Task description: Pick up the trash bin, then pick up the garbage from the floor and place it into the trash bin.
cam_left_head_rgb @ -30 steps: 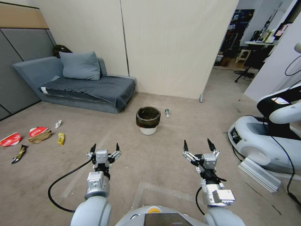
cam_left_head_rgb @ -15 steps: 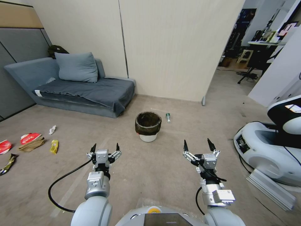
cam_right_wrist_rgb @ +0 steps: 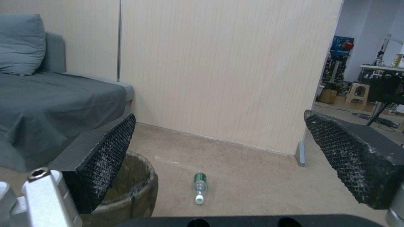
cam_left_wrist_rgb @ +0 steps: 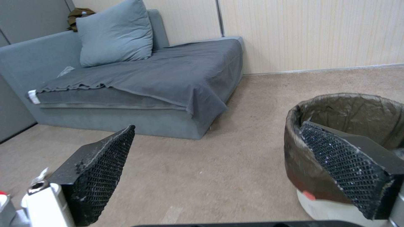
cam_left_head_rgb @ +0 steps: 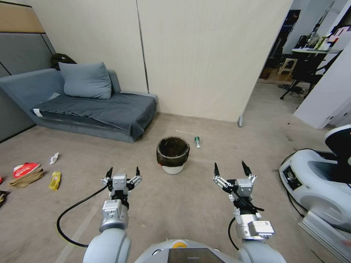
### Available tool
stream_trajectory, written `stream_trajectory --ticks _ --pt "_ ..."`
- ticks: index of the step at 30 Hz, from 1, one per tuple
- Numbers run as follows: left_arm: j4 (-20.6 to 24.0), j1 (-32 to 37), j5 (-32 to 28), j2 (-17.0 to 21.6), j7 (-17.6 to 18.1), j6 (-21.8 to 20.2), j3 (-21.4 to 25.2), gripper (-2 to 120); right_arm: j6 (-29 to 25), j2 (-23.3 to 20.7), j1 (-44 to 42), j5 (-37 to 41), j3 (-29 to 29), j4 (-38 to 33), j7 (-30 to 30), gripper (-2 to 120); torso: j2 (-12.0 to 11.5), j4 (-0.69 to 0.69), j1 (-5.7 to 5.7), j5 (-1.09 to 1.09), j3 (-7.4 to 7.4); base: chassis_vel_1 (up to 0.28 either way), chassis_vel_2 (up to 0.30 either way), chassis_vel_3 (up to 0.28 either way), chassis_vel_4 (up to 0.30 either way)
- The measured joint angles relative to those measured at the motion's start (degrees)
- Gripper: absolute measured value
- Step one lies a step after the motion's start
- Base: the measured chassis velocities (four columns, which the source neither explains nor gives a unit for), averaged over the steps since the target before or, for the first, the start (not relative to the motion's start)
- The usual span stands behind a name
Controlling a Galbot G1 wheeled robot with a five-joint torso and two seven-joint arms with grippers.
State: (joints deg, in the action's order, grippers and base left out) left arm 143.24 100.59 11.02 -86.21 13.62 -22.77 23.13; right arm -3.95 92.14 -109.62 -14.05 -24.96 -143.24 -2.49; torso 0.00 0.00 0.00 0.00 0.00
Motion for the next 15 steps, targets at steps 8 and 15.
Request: stream_trajectory --ticks 8,15 --pt "0.0 -0.03 0.0 0.17 -0.12 0.0 -0.15 100 -0.04 -0.01 0.0 0.03 -0.01 0.0 0.02 100 0.0 0.0 0.0 0.0 0.0 -0.151 0.149 0.143 -0.138" --pt "0.0 0.0 0.0 0.33 -0.22 0.0 -0.09 100 -0.09 -0.01 -0.02 0.06 0.0 0.0 0.04 100 0.0 0.0 0.0 0.01 0.0 -0.147 0.162 0.136 -0.161"
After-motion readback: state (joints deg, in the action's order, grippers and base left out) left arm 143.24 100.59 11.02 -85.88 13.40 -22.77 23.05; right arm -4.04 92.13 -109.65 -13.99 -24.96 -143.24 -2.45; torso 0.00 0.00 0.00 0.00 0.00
